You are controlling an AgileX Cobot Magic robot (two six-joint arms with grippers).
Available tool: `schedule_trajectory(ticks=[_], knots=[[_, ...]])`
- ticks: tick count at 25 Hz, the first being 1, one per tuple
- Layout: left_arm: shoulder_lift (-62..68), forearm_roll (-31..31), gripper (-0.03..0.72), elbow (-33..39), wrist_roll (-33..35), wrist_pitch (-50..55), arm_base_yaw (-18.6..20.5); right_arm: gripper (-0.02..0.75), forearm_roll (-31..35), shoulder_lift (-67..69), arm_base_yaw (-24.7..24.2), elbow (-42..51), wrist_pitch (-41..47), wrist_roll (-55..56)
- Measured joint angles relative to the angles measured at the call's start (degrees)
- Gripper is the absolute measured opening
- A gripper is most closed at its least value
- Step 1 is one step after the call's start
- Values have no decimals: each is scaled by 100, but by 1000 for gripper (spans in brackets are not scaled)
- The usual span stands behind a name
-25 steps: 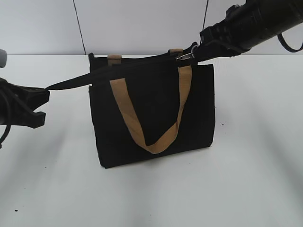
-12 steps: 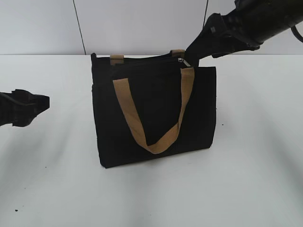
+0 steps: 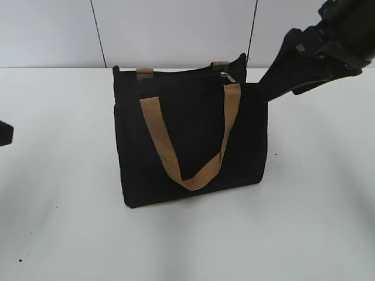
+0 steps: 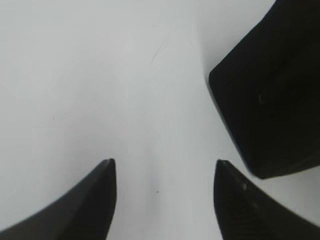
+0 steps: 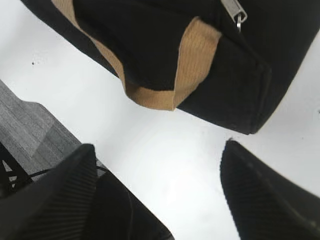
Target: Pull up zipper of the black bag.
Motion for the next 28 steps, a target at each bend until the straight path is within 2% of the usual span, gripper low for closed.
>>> schedule_trajectory(ticks=[7,18,23,28], knots=[[-1316,-308,417,-15,669,1416,-8,588,-465,-749,0,124,315,455],[-3432,-1010,405,-23,1610,3260,-8,588,-742,-3449,0,2509,80,1000],[-4015,-1142,405,-23,1711,3794,-11,588,-1409,-5076,0,3234,129,1638],[-4611,-1139,405,51,1934,4092,-15,588,-2080,-6457,0,3561,407,2290]])
